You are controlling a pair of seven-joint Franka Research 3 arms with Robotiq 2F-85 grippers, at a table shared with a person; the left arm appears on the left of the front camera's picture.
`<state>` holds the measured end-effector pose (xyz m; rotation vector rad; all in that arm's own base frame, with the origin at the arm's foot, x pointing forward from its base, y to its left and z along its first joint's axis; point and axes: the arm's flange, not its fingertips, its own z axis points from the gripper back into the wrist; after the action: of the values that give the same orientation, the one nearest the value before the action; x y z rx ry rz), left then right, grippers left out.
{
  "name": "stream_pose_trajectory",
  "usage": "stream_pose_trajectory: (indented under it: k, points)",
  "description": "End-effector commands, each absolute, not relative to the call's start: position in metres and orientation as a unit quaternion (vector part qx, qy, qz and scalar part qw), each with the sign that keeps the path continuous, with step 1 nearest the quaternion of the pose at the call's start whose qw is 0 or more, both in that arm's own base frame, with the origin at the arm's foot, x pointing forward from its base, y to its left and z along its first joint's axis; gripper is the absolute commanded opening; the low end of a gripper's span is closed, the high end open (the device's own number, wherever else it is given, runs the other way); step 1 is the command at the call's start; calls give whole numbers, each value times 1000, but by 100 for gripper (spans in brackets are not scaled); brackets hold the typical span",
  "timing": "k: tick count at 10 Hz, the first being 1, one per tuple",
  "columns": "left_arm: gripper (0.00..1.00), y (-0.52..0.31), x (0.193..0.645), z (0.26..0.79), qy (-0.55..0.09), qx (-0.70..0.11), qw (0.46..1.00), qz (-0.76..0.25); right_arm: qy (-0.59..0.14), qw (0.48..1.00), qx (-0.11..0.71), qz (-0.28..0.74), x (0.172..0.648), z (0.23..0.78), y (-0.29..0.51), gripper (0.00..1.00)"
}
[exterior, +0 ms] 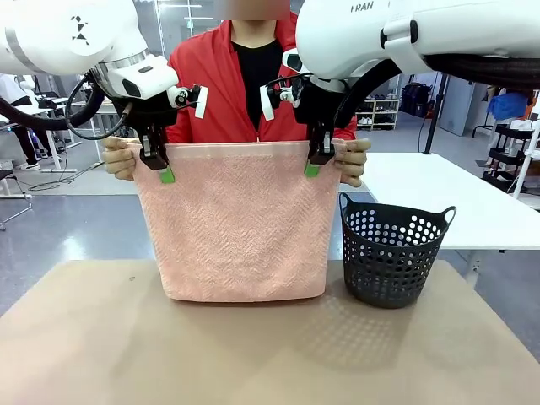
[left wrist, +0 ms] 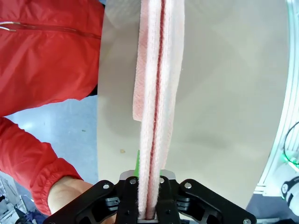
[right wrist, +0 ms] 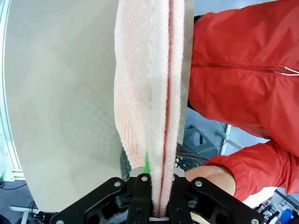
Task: Fold the towel.
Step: Release the end of the 100 cm Hotel Towel you were holding and grab the top end of the folded side, then release the end of the 100 cm Hotel Towel you were holding.
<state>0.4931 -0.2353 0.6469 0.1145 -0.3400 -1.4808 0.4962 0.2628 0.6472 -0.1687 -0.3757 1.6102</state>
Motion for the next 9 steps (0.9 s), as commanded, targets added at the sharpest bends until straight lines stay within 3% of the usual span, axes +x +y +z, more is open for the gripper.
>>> stream_pose_trajectory:
  k: [1,9]
  points:
    - [0,-235,493,648,-155,53,724,-671,-168,673,-78,716,496,648,262,0]
    - [0,-235,493,648,-155,53,724,-671,-168,673,-78,716,496,648,262,0]
